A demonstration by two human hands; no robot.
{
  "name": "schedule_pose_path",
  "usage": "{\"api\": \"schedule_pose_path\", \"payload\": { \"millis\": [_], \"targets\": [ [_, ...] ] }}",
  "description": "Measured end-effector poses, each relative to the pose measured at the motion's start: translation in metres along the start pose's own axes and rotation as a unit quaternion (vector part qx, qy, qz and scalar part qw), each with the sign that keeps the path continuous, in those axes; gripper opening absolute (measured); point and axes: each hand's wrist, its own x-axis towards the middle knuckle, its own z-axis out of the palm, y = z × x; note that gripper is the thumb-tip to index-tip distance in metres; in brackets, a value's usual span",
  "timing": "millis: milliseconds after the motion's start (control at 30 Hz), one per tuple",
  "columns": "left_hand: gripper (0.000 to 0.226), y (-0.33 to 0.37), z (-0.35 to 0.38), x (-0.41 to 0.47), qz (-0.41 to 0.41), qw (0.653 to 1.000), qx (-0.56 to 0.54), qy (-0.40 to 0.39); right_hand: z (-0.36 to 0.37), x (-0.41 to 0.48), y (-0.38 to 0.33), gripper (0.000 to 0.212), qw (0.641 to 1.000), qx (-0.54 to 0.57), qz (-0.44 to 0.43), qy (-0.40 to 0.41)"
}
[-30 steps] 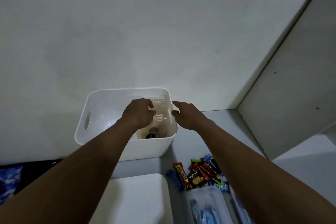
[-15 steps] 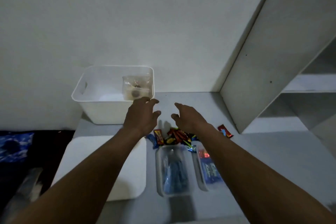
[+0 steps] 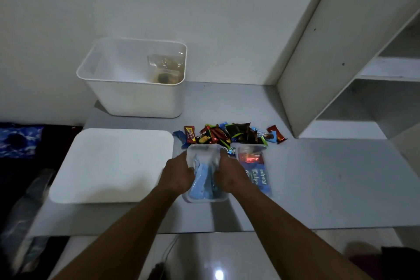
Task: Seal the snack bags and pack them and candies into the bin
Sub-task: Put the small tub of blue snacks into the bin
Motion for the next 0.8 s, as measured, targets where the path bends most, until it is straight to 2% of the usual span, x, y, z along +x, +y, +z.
{"api": "schedule_pose_path", "payload": {
  "millis": [100, 300, 367, 500, 633, 800],
  "targets": [
    [0.043, -0.007, 0.013, -0.002, -0.048, 0.998, -0.025, -0.027, 0.009, -0.003, 0.004, 0.08, 0.999, 0.028, 0.028, -0.01],
    [0.051, -0.005, 0.001, -0.008, -0.086, 0.993, -0.076, 0.025, 0.0, -0.014, -0.002, 0.063, 0.994, 0.106, 0.006, 0.032],
    [0.05, 0.001, -0.009, -0.01, -0.08, 0.991, -0.098, 0.04, -0.012, -0.019, -0.004, 0.054, 0.99, 0.132, -0.003, 0.051],
    [0.046, 0.026, -0.02, -0.009, -0.053, 0.989, -0.126, 0.048, -0.045, -0.027, 0.001, 0.056, 0.981, 0.174, -0.011, 0.088],
    [0.04, 0.061, -0.009, -0.009, -0.037, 0.985, -0.17, 0.021, -0.075, -0.037, 0.025, 0.058, 0.971, 0.216, 0.0, 0.107],
    [0.05, 0.092, 0.025, -0.01, -0.01, 0.982, -0.189, -0.014, -0.091, -0.046, 0.065, 0.063, 0.968, 0.217, 0.051, 0.114]
  ]
}}
